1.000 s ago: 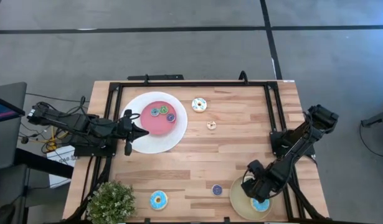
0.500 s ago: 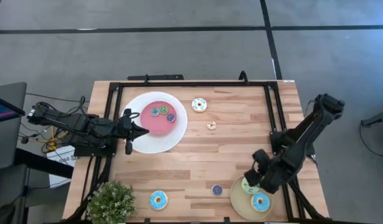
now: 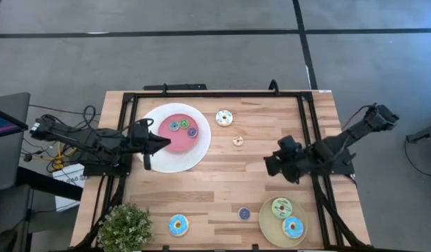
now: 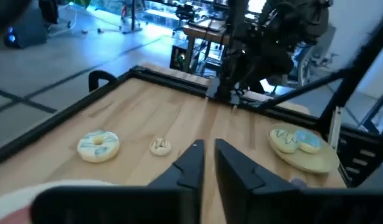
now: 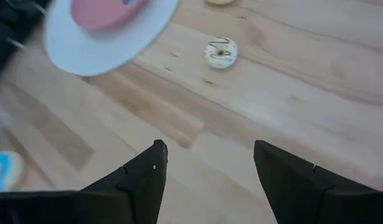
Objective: Pick & Place donuts
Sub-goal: Put the small white donut on the pink plate, then put the large white donut on the brown plate
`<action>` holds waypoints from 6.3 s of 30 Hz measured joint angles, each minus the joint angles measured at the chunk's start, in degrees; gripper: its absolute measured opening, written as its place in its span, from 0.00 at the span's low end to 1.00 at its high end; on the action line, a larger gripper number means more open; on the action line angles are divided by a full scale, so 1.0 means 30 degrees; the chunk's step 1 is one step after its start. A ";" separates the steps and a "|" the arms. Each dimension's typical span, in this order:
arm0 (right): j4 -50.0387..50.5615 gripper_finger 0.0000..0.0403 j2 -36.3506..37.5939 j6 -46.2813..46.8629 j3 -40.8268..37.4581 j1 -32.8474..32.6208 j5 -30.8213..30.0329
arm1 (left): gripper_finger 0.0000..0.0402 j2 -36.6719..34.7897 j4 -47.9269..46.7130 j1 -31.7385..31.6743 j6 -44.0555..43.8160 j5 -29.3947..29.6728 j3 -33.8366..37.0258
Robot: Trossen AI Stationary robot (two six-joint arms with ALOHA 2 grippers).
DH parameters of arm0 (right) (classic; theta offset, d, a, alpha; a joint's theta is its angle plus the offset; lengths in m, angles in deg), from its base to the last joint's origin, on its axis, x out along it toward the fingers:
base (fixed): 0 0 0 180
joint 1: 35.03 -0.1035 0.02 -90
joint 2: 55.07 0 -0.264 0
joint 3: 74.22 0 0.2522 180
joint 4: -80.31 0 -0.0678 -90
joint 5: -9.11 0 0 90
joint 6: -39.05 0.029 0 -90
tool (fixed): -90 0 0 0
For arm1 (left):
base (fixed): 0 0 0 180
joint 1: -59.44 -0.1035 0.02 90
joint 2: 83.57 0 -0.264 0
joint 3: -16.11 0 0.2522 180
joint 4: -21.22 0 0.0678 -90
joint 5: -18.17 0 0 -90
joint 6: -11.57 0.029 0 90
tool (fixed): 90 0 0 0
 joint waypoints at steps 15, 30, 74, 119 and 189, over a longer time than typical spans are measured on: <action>-0.2160 0.43 0.0543 -0.9924 -0.3518 0.6739 0.6786 | 0.70 0.7713 0.5362 -0.2903 -0.4548 -0.0092 -0.0814; -0.3590 0.33 0.2697 -1.2528 -0.6608 0.9166 0.9623 | 0.75 2.3473 -0.7011 -0.6747 -0.5557 -0.2983 -1.6946; 0.0690 0.29 0.4861 -1.3511 -0.6608 0.9162 0.9545 | 0.75 3.7522 -1.4728 -0.7351 -0.8786 -0.3966 -3.2353; 0.0677 0.29 0.4861 -1.3373 -0.6608 0.9155 0.9557 | 0.51 3.4557 -2.2727 -0.7471 -0.6964 -0.2110 -3.2268; -0.4636 0.29 0.4795 -0.6510 -0.6608 0.9184 0.9507 | 0.75 1.6119 -1.1862 -1.0333 -0.8363 -0.2201 -0.5573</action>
